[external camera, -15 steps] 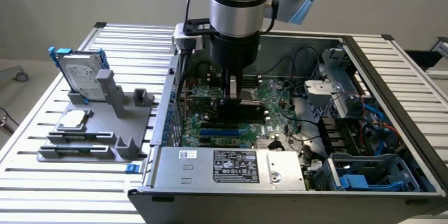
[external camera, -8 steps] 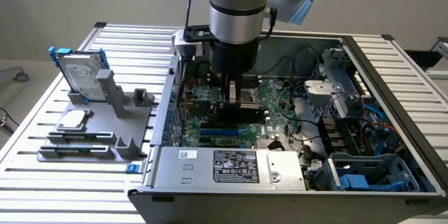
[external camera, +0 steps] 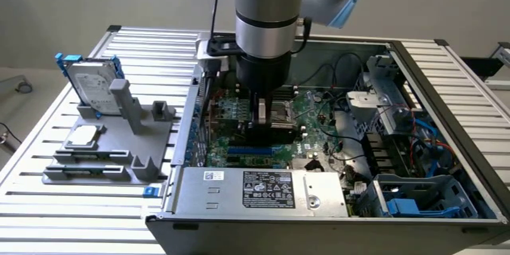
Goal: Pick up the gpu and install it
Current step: 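Insert the gpu into the slot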
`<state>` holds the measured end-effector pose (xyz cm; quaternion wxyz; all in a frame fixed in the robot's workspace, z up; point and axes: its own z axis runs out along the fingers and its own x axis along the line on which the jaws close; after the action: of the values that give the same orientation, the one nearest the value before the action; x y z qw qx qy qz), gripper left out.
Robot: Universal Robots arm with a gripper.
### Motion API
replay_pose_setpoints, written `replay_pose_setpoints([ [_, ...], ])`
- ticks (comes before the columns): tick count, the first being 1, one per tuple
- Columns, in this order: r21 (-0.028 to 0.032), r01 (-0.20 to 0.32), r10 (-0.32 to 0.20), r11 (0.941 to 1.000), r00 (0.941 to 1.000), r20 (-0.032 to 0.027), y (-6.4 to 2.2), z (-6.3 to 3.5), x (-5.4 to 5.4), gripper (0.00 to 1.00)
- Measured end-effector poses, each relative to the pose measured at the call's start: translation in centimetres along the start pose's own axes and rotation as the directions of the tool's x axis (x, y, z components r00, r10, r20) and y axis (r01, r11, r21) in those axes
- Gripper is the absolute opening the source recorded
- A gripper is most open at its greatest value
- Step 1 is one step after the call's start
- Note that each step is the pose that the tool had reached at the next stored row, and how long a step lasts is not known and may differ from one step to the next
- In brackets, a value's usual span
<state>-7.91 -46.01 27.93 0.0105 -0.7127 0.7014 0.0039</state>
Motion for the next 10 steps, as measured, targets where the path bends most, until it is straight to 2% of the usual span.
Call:
replay_pose_setpoints([
  [4, -0.0001, 0.000, 0.000, 1.0000, 1.0000, -0.0009, 0.02, 0.10, 0.02, 0.26],
  [10, 0.0000, 0.000, 0.000, 1.0000, 1.0000, -0.0010, 0.47, 0.89, 0.04, 0.26],
])
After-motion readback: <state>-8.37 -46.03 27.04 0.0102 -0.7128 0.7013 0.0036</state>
